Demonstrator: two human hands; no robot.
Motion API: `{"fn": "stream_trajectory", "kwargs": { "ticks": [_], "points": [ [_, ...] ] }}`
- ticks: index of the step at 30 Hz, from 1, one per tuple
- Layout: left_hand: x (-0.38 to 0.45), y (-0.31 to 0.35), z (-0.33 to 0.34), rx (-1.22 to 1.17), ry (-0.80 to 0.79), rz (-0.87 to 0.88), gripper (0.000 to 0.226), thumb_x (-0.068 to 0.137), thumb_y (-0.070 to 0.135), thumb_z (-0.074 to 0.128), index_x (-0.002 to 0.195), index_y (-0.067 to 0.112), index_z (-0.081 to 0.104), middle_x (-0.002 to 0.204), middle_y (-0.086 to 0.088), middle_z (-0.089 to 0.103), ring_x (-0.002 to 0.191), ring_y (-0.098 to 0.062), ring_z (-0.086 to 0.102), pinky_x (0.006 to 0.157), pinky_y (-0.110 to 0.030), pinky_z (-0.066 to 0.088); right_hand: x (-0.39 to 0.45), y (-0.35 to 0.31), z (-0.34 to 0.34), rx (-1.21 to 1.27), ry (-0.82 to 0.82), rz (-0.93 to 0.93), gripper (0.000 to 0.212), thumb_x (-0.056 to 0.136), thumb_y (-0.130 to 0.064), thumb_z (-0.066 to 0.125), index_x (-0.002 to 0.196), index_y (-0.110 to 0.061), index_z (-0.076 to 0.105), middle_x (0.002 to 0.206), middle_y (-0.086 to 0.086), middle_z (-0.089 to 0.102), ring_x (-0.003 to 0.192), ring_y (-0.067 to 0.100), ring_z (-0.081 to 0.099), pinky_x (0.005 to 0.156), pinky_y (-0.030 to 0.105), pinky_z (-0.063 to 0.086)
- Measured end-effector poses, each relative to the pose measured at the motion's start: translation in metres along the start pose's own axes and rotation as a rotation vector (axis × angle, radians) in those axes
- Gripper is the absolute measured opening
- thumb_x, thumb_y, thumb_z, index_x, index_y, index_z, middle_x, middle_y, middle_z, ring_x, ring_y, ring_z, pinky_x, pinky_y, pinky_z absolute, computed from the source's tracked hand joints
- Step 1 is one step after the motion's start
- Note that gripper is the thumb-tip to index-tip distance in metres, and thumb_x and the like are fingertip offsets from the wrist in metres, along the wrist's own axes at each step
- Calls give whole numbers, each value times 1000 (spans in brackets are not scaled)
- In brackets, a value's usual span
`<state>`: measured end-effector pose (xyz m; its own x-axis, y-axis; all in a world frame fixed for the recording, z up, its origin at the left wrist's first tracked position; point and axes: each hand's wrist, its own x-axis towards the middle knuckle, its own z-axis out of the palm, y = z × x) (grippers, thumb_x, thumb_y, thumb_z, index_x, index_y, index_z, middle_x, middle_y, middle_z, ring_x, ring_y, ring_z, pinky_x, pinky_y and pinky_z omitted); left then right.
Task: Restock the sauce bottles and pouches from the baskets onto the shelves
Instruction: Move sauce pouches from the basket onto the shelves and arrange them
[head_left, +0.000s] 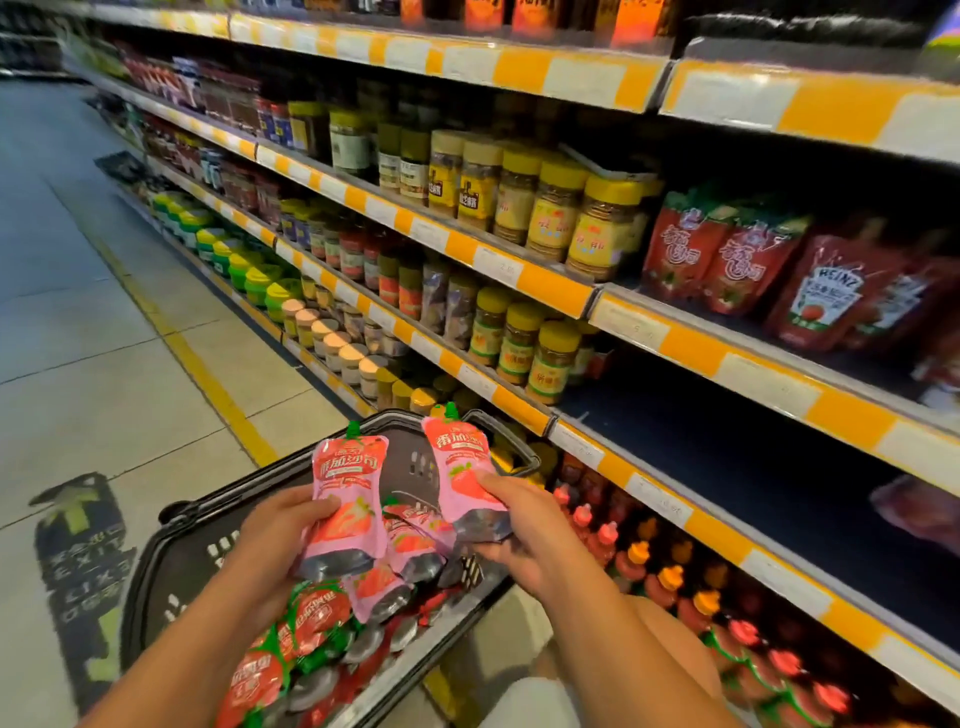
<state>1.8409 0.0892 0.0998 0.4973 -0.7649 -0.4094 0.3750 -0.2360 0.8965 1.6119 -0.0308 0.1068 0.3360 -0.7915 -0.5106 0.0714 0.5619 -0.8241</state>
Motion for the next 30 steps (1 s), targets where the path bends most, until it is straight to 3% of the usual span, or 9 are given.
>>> {"fn": "stream_trajectory", "kwargs": {
  "ticks": [4,8,12,14,17,21,27,30],
  "points": [
    [-16,13,47,23,-116,31,24,95,6,65,119,4,66,104,-23,76,92,-42,74,79,-49,61,-33,-30,-62,-31,114,-91,27,89,-25,79,109,-10,69,95,15,79,83,33,78,69,47,64],
    [-29,19,107,51,-246,35,22,95,3,63,117,0,67,107,-27,74,99,-46,72,94,-61,55,-70,-50,-134,-18,207,-160,23,89,-25,78,106,-9,71,97,18,78,79,31,77,65,41,61],
    [-36,14,167,115,-382,50,22,93,3,65,114,0,71,106,-25,75,96,-42,74,83,-50,61,-106,-61,-205,22,378,-236,16,90,-20,74,103,-10,70,88,13,79,68,26,75,60,36,58],
    [-38,9,198,164,-443,58,21,93,5,66,113,1,72,105,-24,76,93,-40,75,78,-48,62,-123,-62,-239,72,443,-253,16,91,-20,73,103,-10,71,91,14,79,70,27,75,65,38,58],
    [-43,-5,245,223,-520,53,20,92,5,67,111,0,73,105,-24,75,94,-39,74,89,-53,59,-143,-61,-283,151,562,-269,15,90,-18,75,100,-8,72,92,16,79,72,29,76,72,44,58],
    [-56,-31,304,281,-579,-11,24,90,9,71,112,-2,70,104,-25,75,86,-36,75,75,-44,61,-158,-54,-328,246,701,-252,22,88,-16,77,105,-2,72,94,16,79,82,35,74,75,46,56],
    [-77,-62,384,295,-688,-103,30,94,6,65,123,-2,64,113,-24,73,105,-40,72,85,-49,59,-171,-48,-378,300,827,-265,26,82,-12,80,106,-3,74,96,14,79,91,36,75,89,52,59],
    [-82,-70,419,310,-735,-86,19,93,2,64,111,4,71,103,-16,78,86,-29,77,65,-38,61,-175,-53,-398,273,853,-263,26,79,-10,82,104,-5,75,96,15,79,86,33,77,75,46,64]
  ]
}}
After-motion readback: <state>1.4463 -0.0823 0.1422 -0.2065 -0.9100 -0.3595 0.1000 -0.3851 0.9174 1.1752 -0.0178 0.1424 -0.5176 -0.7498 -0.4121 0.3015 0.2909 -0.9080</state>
